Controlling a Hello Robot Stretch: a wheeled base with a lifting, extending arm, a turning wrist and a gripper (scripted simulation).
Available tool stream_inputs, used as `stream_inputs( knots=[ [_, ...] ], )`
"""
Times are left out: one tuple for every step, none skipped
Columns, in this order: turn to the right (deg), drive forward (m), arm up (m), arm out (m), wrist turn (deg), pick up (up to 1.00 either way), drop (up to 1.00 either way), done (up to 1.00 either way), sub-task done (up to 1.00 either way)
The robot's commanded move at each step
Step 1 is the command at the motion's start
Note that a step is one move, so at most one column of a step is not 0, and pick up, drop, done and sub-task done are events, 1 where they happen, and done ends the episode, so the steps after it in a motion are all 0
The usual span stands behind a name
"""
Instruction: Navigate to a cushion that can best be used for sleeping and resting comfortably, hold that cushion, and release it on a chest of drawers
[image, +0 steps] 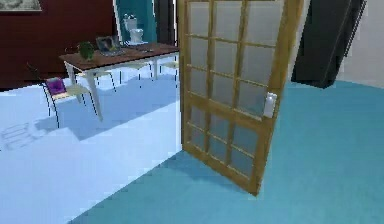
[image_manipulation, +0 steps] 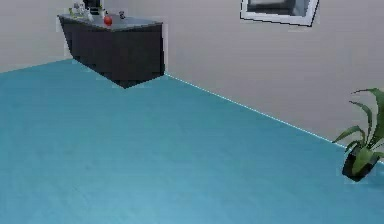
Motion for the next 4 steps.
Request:
stream_inputs(
  knots=[
    [-6.0, 0.0, 0.0, 0.0, 0.0, 0.0, 0.0, 0.0, 0.0],
    [0.0, 0.15, 0.0, 0.0, 0.0, 0.0, 0.0, 0.0, 0.0],
    [-39.0, 0.0, 0.0, 0.0, 0.0, 0.0, 0.0, 0.0, 0.0],
    [0.0, 1.0, 0.0, 0.0, 0.0, 0.0, 0.0, 0.0, 0.0]
  ],
)
